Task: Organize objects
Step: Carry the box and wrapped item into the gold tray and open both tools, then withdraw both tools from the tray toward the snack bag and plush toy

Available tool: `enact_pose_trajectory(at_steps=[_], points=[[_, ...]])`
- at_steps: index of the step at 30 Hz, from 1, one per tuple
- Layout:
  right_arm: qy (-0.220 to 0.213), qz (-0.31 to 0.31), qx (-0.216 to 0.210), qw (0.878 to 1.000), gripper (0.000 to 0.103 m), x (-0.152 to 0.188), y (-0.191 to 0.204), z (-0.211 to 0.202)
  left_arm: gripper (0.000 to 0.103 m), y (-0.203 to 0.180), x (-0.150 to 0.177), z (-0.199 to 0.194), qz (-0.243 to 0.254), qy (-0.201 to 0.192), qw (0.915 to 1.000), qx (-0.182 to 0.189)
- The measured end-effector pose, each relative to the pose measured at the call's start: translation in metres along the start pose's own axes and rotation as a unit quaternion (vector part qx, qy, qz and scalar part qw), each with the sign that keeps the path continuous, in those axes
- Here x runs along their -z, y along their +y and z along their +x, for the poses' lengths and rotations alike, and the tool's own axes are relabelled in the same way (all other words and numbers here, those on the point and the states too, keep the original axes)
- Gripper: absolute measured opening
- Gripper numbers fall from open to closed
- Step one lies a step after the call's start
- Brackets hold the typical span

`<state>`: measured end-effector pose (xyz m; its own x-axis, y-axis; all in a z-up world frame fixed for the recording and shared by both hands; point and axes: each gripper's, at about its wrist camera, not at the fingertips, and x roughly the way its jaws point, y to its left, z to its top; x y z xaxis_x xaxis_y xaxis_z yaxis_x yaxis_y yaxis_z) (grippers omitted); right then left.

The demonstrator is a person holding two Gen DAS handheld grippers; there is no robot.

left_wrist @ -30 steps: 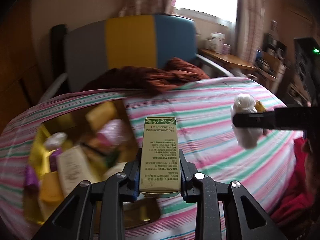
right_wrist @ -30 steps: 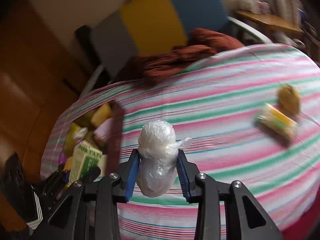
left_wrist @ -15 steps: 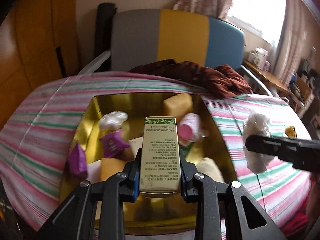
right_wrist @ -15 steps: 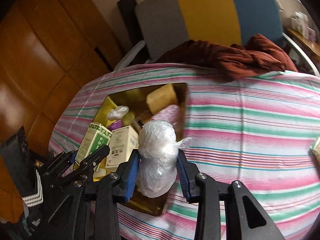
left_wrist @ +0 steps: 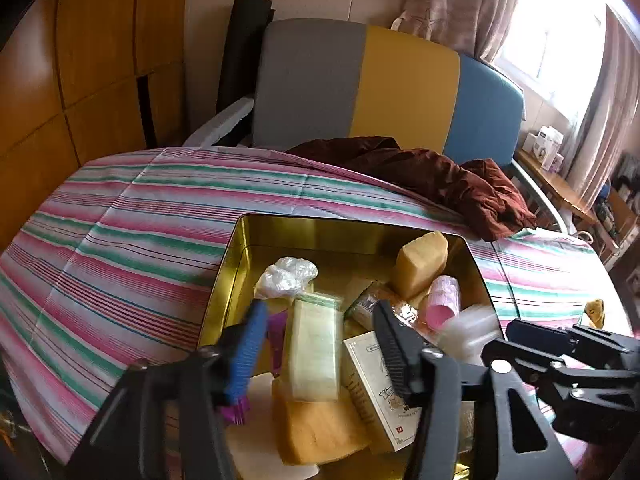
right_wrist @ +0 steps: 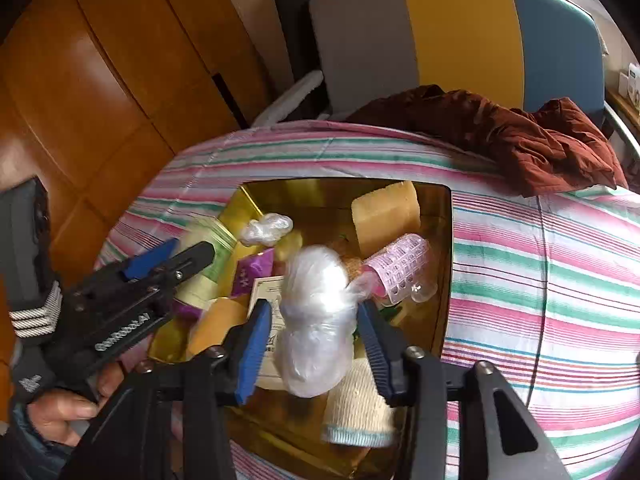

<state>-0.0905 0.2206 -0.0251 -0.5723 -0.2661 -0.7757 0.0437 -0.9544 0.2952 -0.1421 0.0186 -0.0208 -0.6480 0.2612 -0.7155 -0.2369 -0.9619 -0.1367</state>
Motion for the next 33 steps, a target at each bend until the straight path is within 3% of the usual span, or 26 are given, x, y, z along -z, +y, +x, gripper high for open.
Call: enact_pose_trajectory(at_steps=[13, 33], points=[[-0.010, -0.004, 0.026, 1.000, 0.049, 0.025, 0.004, -0.017, 0.064, -0.002, 0.034, -0.030, -0.009, -0.028, 0.9990, -0.033], [-0.079, -0.021, 0.109, 0.991, 0.056, 0.056, 0.001, -0.070, 0.064, -0.057, 0.060, -0.070, 0.047, -0.047, 0.9977, -0.002]])
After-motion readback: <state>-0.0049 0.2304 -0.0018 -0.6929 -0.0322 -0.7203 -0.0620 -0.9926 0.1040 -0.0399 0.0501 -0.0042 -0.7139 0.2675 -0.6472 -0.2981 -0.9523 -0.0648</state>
